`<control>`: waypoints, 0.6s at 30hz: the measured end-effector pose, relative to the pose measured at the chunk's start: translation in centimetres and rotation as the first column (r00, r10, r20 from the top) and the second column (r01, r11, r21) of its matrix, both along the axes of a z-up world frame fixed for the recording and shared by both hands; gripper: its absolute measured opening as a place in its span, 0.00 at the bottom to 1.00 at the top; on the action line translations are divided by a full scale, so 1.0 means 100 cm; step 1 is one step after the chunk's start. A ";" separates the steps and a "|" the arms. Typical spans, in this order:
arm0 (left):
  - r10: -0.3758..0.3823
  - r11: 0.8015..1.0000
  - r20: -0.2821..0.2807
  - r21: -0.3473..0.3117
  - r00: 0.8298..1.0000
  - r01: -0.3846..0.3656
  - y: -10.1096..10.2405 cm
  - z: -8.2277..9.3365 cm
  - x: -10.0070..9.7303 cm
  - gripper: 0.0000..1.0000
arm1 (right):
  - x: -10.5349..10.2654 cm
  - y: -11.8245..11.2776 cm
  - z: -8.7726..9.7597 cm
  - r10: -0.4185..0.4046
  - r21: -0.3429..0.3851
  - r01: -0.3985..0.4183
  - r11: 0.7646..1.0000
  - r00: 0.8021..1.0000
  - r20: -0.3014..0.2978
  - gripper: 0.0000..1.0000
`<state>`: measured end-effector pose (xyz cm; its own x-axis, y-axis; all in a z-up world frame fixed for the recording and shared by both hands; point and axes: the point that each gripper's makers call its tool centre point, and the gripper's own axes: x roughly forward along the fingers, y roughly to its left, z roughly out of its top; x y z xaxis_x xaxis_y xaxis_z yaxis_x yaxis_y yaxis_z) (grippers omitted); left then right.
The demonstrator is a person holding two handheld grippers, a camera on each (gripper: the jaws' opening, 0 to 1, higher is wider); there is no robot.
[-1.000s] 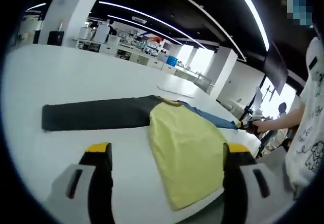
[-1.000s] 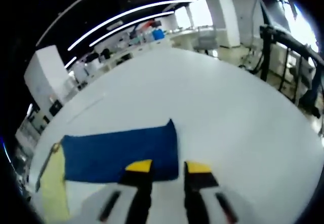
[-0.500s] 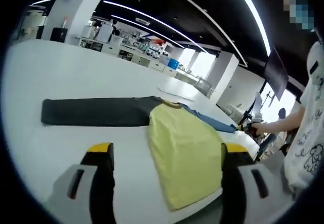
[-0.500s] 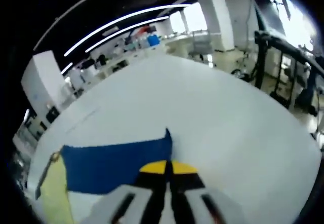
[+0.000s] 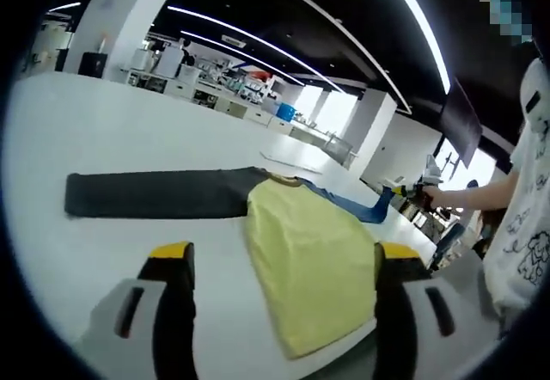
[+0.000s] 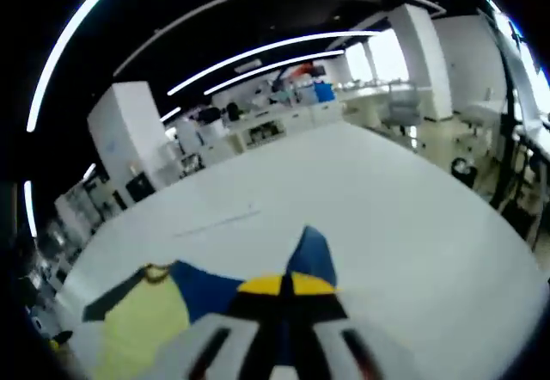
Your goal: Fold the garment on the visible template until the final outline fits inside the template.
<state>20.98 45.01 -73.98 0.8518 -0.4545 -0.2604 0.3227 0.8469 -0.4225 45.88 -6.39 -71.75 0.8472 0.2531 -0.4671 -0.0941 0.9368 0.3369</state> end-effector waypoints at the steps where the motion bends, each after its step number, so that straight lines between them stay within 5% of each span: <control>1: -0.008 1.000 0.003 0.013 1.000 0.008 0.000 0.000 0.000 0.83 | 0.001 0.012 0.003 0.019 0.011 -0.020 1.000 1.000 0.004 0.00; 7: -0.036 0.998 0.009 0.043 0.999 0.035 -0.004 -0.004 0.000 0.82 | 0.002 0.100 0.012 0.187 0.030 -0.188 0.982 0.982 0.012 0.00; 18: -0.063 0.997 0.015 0.050 0.998 0.062 -0.014 -0.010 -0.003 0.82 | 0.021 0.208 0.003 0.320 0.128 -0.320 0.939 0.947 0.020 0.00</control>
